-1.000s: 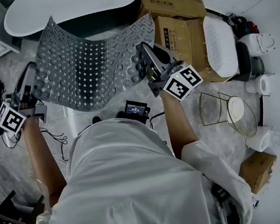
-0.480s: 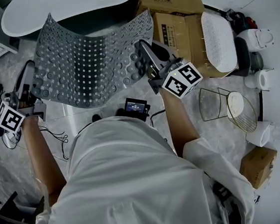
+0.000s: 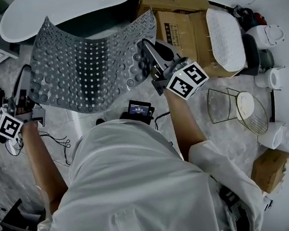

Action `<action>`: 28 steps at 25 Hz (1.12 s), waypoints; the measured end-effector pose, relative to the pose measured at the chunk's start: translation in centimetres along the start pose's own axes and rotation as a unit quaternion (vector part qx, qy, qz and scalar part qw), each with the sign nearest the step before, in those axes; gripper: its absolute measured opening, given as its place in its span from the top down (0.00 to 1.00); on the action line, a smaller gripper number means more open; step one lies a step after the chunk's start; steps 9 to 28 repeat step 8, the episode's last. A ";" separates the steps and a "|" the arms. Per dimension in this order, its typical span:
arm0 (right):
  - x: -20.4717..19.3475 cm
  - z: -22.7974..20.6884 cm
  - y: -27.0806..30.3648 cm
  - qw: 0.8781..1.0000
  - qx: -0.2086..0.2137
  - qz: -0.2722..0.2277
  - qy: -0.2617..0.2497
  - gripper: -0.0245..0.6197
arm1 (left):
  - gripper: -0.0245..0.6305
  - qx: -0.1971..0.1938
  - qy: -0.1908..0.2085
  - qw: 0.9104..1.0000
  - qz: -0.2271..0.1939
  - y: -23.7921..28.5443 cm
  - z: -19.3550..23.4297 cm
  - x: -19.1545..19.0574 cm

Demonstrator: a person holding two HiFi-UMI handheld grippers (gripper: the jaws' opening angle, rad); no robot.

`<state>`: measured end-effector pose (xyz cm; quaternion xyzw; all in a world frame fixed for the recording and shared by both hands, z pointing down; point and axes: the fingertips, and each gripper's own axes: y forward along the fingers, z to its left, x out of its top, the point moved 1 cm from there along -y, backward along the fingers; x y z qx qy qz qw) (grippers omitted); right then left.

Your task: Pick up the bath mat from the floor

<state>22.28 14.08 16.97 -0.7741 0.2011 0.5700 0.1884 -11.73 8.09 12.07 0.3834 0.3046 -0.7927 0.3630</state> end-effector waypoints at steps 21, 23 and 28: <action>0.3 -0.6 -0.1 1.000 0.000 -0.001 0.002 0.91 | 0.95 0.009 0.002 1.000 -0.007 -0.1 0.0 -0.3; 0.3 -0.6 -0.1 1.000 0.000 -0.001 0.002 0.91 | 0.95 0.009 0.002 1.000 -0.007 -0.1 0.0 -0.3; 0.3 -0.6 -0.1 1.000 0.000 -0.001 0.002 0.91 | 0.95 0.009 0.002 1.000 -0.007 -0.1 0.0 -0.3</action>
